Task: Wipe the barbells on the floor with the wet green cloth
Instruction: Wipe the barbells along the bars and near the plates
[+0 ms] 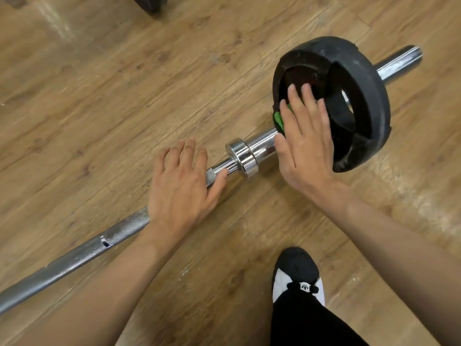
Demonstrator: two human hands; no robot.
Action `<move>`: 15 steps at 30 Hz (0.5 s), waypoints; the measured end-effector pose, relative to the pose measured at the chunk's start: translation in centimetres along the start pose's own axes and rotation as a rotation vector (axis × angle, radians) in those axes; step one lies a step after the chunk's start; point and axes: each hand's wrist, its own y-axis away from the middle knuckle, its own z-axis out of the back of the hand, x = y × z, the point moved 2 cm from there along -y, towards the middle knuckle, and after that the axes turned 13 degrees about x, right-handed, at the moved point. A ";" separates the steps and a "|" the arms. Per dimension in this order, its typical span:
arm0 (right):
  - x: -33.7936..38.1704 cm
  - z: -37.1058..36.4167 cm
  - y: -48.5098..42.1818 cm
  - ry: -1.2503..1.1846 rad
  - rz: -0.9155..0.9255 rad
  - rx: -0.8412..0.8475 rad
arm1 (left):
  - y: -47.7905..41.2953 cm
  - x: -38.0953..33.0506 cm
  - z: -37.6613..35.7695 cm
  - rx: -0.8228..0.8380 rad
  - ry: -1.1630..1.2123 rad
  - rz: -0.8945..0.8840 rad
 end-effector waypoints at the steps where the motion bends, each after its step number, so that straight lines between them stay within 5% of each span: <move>1: 0.0 0.1 -0.5 0.022 -0.034 0.005 | -0.1 0.1 0.1 0.005 0.000 0.001; 15: 1.0 -0.3 -3.5 0.028 0.001 0.047 | -1.2 0.8 0.2 0.015 -0.013 -0.009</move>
